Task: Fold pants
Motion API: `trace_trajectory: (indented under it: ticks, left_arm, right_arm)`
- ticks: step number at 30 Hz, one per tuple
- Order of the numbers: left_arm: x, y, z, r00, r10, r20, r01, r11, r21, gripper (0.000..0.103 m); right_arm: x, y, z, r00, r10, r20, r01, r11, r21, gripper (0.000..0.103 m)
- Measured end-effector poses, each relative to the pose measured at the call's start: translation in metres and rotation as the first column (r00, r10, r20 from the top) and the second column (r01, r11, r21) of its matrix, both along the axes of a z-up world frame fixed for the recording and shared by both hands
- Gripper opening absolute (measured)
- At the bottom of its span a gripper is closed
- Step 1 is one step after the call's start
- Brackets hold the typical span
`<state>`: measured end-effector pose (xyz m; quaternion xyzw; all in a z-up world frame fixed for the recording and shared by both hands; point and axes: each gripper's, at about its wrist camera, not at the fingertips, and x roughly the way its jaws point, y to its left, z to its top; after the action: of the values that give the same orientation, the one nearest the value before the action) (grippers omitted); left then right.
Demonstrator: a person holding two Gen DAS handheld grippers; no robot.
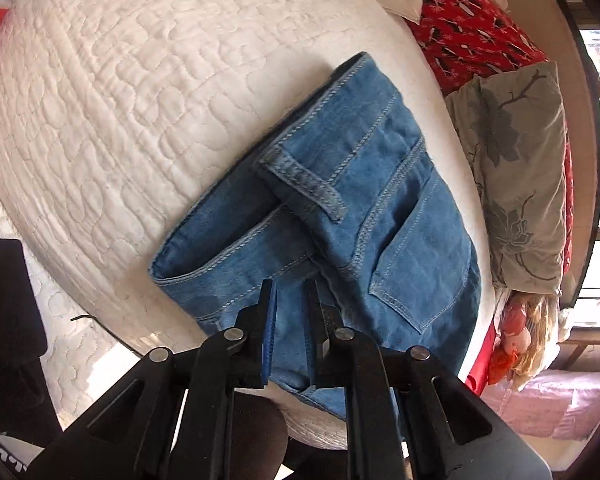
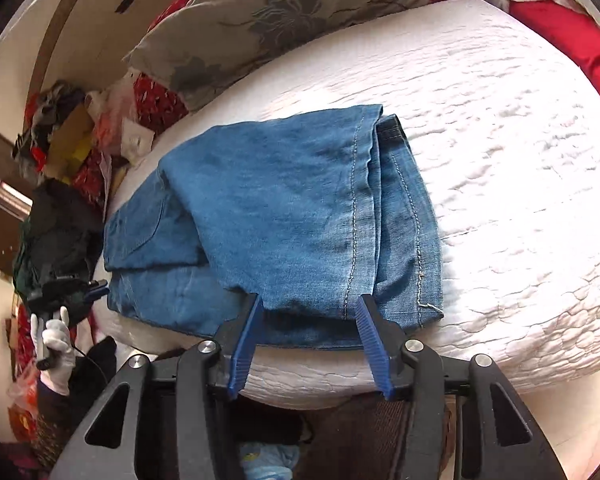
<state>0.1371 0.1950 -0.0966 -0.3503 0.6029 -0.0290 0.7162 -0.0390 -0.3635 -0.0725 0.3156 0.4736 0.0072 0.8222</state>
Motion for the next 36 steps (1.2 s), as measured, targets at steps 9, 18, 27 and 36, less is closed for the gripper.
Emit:
trace_trajectory:
  ticks: [9,18,27,36]
  left_arm:
    - [0.028,-0.046,-0.007,0.998,-0.054,-0.015,0.055,0.998,0.039,0.038]
    - [0.039,-0.046,-0.024,0.998,-0.022,-0.064,0.024,0.999,0.027,0.038]
    - [0.047,-0.044,-0.010,0.999,-0.025,-0.028,0.026,0.999,0.022,0.014]
    - [0.038,-0.043,0.019,0.996,-0.055,0.064,0.055,0.998,0.008,0.009]
  right_arm:
    - [-0.001,-0.035,-0.044,0.943,-0.309,-0.127,0.334,0.872,0.359,0.052]
    - [0.012,-0.041,-0.063,0.912,-0.367,-0.183,0.409,0.836,0.365,0.056]
    - [0.037,-0.034,-0.044,0.940,-0.342,0.011,0.306,0.852,0.425,0.013]
    - [0.041,-0.037,-0.025,0.942,-0.329,0.062,0.276,0.866,0.416,0.013]
